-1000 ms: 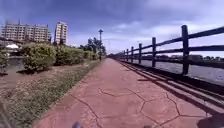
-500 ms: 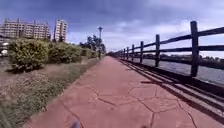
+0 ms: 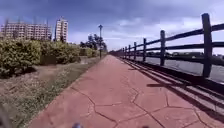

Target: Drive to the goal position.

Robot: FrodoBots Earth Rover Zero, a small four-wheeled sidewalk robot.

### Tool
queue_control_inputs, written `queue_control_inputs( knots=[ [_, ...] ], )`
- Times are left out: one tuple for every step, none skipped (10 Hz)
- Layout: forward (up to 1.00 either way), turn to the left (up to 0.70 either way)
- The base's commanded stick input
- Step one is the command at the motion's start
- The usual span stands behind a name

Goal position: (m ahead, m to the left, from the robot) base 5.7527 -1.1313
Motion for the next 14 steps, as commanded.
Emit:
queue_control_inputs(
  knots=[
    [0.7,0.0],
    [0.7,0.0],
    [0.7,0.0],
    [0.7,0.0],
    [0.7,0.0],
    [0.7,0.0],
    [0.7,0.0],
    [0.7,0.0],
    [0.7,0.0],
    [0.7,0.0],
    [0.7,0.0],
    [0.7,0.0],
    [0.7,0.0],
    [0.7,0.0]
  ],
)
